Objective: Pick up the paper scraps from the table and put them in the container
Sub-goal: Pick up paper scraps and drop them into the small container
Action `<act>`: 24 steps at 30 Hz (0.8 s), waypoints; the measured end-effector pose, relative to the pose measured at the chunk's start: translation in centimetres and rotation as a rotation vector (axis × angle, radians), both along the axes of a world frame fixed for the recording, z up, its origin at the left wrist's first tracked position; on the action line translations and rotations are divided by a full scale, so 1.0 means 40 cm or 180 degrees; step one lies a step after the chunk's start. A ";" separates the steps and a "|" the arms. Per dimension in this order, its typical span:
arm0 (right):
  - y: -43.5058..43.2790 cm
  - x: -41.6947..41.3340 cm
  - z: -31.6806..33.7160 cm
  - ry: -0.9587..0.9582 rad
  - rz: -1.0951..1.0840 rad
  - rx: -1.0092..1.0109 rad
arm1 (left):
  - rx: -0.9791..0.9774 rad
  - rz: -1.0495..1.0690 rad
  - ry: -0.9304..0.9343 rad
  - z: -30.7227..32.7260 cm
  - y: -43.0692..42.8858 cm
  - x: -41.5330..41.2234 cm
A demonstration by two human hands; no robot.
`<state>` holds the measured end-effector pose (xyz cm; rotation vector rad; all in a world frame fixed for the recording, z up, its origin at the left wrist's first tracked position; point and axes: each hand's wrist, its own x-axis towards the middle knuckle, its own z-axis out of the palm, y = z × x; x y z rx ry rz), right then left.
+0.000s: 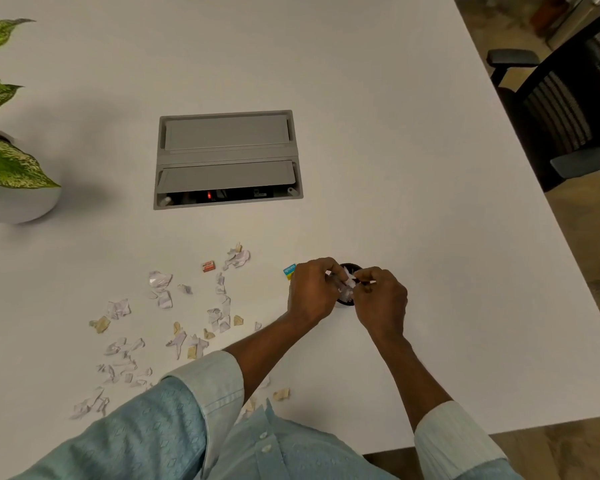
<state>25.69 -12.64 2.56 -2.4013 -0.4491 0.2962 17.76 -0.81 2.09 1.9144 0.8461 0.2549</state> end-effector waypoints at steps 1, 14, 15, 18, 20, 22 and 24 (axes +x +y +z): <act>-0.001 -0.002 -0.001 -0.0004 0.0023 -0.0013 | 0.0011 -0.0011 -0.0027 -0.003 0.003 -0.007; 0.046 -0.127 -0.018 -0.0212 0.1197 0.0164 | 0.1166 -0.1016 0.1701 -0.167 0.089 -0.341; 0.060 -0.143 -0.031 -0.0291 0.1418 0.0094 | 0.1181 -0.1286 0.1852 -0.179 0.091 -0.367; 0.111 -0.183 -0.080 -0.0535 0.2215 -0.0509 | 0.1259 -0.1854 0.2045 -0.199 0.085 -0.417; 0.147 -0.199 -0.112 -0.0463 0.2463 -0.1023 | 0.1274 -0.1904 0.2053 -0.200 0.082 -0.424; 0.178 -0.202 -0.139 -0.0615 0.2592 -0.1452 | 0.1255 -0.1901 0.2079 -0.193 0.079 -0.417; 0.215 -0.194 -0.148 -0.0720 0.2668 -0.1756 | 0.1236 -0.1901 0.2121 -0.192 0.076 -0.413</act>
